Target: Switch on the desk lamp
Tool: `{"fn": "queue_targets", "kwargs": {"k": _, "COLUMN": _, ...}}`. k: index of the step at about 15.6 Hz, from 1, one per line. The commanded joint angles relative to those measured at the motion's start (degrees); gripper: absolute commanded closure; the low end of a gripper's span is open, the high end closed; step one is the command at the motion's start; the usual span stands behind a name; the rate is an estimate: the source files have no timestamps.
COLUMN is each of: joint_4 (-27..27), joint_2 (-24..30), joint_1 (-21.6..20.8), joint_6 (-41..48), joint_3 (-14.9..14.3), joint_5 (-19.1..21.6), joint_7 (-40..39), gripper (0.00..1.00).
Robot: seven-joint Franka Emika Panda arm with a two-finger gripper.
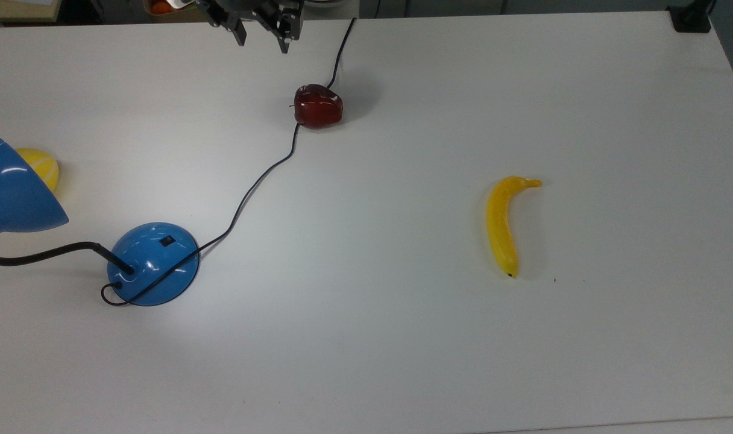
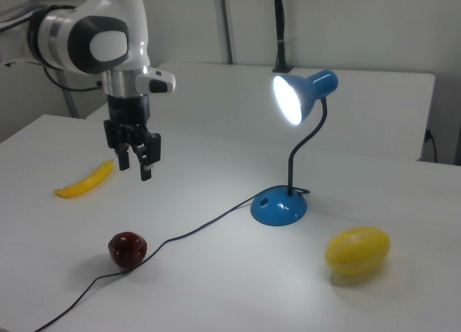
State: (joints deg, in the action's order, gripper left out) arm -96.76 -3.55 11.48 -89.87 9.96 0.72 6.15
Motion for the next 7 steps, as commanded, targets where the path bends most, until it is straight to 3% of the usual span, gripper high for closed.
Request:
{"fn": "queue_targets", "kwargs": {"k": 1, "joint_4": -1.59, "joint_2": 2.15, "joint_1": 0.38, "joint_6": 1.72, "joint_3": -0.55, "joint_5": 0.95, "joint_7": -1.75, "gripper": 0.0}}
{"fn": "queue_targets", "kwargs": {"k": 7, "joint_4": -0.71, "joint_2": 2.06, "joint_1": 0.39, "joint_6": 1.37, "joint_3": -0.82, "joint_5": 0.78, "joint_7": -1.75, "gripper": 0.0}}
